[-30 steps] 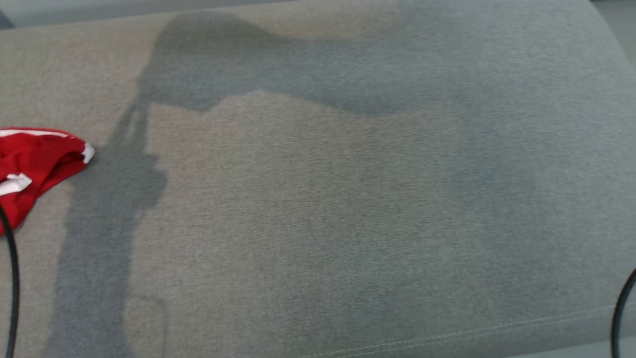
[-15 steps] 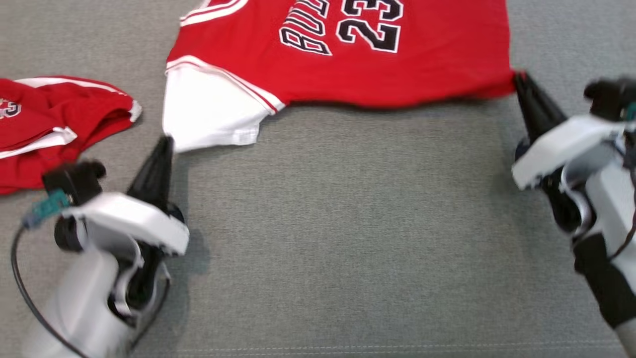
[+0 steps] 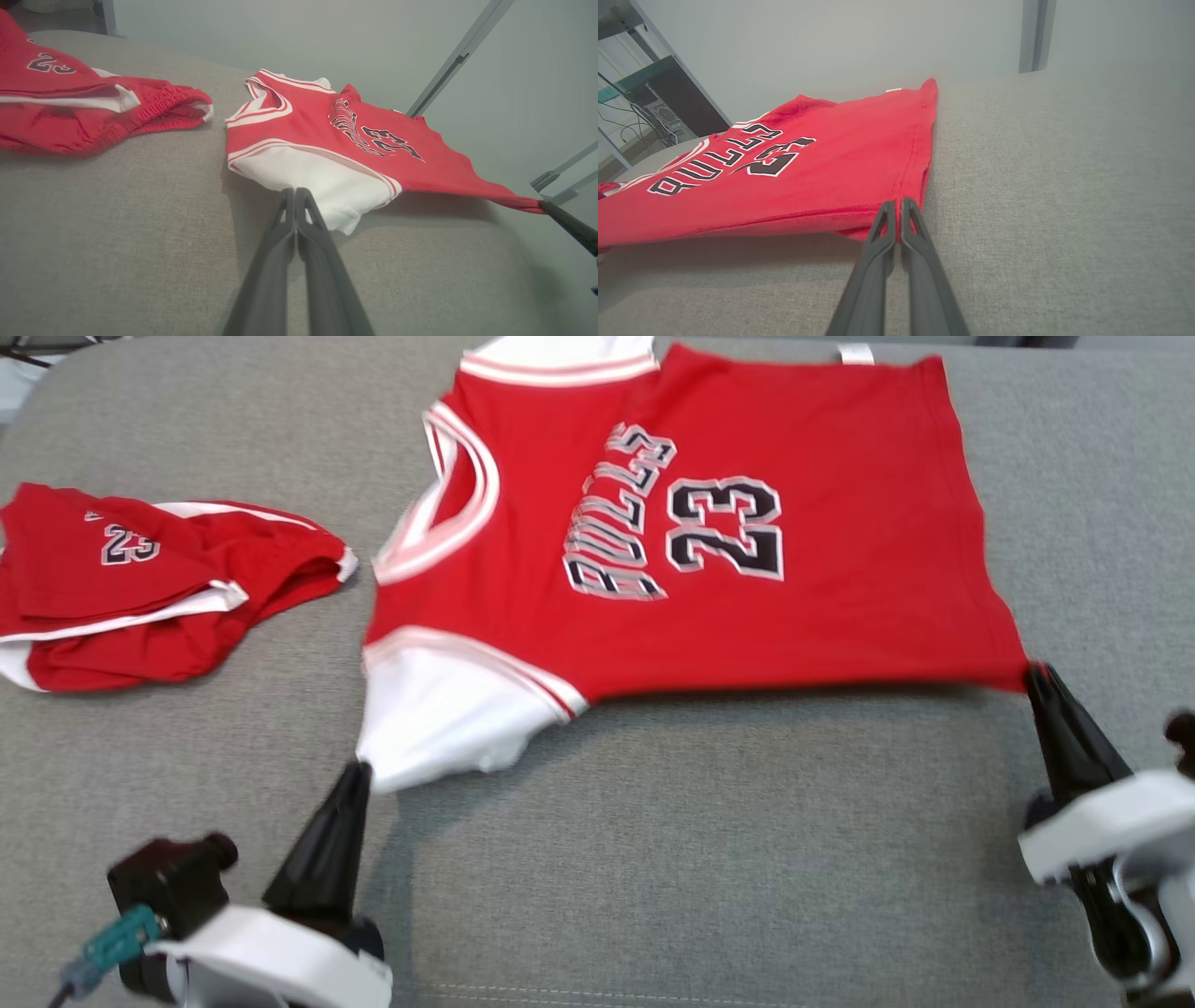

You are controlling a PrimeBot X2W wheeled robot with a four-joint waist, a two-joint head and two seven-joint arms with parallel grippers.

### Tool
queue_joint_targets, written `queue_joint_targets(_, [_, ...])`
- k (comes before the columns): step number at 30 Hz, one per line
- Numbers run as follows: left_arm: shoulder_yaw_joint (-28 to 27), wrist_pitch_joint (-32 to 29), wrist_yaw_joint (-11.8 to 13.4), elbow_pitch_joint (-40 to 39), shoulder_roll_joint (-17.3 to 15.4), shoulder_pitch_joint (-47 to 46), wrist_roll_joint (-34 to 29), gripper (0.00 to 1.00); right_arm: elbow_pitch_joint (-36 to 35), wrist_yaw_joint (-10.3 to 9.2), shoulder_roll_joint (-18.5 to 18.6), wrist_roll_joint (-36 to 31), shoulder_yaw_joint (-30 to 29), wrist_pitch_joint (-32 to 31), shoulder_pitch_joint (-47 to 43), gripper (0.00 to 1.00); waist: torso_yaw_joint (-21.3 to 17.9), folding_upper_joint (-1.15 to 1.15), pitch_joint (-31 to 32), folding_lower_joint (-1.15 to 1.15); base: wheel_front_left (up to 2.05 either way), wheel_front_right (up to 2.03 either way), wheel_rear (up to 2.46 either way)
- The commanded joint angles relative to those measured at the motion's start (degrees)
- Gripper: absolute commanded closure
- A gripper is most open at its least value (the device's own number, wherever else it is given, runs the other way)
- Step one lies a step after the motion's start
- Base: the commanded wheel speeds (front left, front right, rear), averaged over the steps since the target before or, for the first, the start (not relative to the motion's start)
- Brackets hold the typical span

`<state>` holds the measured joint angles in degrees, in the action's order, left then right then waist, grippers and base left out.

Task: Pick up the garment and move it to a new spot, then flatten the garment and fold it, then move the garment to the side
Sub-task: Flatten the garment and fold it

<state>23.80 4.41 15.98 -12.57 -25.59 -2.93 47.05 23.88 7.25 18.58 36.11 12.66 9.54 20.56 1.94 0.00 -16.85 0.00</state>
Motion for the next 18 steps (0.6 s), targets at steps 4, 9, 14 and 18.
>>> queue_joint_targets(4, [-0.7,-1.9,2.7,-6.5,-2.5,4.6,-0.7,1.00,-9.2,0.24,-1.6,-4.0,-6.0,-3.5,-11.3,1.00,2.0,0.00,2.1,0.00,0.00,0.00,0.00])
queue_joint_targets(9, [1.4,-3.8,3.5,-8.7,-2.3,8.4,0.3,1.00,-18.9,0.24,-8.2,-8.6,-12.3,-8.5,-22.3,1.00,3.6,0.00,2.9,0.00,0.00,0.00,0.00])
queue_joint_targets(14, [2.8,-5.1,3.6,-7.3,-2.1,9.7,1.0,1.00,-25.5,0.24,-13.4,-12.2,-15.3,-12.6,-28.9,1.00,3.7,0.00,3.4,0.00,0.00,0.00,0.00])
queue_joint_targets(18, [3.2,-6.0,3.8,-6.8,-2.2,10.7,1.8,1.00,-27.3,0.24,-14.7,-14.2,-16.7,-14.8,-31.7,1.00,3.7,0.00,3.7,0.00,0.00,0.00,0.00])
